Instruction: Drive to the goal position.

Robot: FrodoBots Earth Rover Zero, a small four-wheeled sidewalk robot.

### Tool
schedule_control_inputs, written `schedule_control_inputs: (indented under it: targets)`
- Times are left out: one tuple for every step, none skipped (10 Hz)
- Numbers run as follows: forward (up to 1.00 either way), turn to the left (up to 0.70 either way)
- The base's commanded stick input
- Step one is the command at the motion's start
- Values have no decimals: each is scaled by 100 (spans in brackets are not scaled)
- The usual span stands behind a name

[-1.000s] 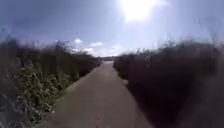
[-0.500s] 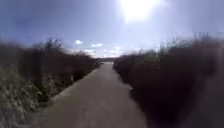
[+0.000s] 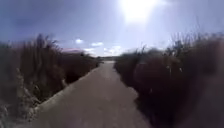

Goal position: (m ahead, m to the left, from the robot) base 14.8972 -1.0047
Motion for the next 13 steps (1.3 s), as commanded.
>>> schedule_control_inputs:
  targets:
    - [85,0]
    - [85,0]
    - [85,0]
    - [85,0]
    - [85,0]
    - [85,0]
    - [85,0]
    - [85,0]
    - [85,0]
    - [85,0]
    - [85,0]
    - [85,0]
    - [85,0]
